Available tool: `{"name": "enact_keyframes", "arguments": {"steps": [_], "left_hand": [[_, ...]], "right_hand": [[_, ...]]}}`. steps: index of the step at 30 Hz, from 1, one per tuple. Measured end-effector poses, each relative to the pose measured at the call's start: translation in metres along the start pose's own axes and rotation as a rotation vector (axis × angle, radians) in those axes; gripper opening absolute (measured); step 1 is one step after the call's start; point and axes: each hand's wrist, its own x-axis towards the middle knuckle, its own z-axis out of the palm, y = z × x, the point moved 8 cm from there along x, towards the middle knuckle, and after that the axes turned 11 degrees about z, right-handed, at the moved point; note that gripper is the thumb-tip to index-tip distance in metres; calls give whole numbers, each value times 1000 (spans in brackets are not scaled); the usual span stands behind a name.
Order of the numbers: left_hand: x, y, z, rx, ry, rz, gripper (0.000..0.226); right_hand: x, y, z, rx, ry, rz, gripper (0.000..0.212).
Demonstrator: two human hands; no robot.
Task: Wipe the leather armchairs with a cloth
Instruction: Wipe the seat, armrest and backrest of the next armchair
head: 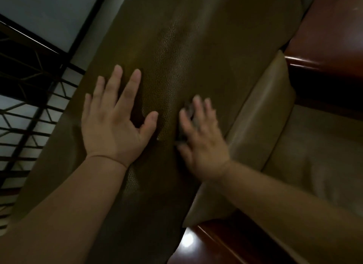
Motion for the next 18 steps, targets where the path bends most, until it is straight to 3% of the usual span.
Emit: {"name": "enact_keyframes", "arguments": {"steps": [4,6,8,10,12,14,18], "left_hand": [[-1,0,2,-7,31,2,77],[-2,0,2,-7,31,-4,77],[-3,-2,1,6,25,-15,78],[-4,-1,0,0,15,-28,79],[-2,0,-3,-3,24,-29,79],[1,1,-4,4,34,-22,79],[-2,-2,4,24,58,2,78]], "right_hand": [[72,86,-33,171,233,430,70],[59,87,-23,287,231,600,72],[13,50,2,296,102,596,74],[-40,5,23,180,-62,404,76],[-47,10,26,41,-150,270,79],[-4,50,5,25,0,276,78],[68,128,-31,245,255,622,76]]}}
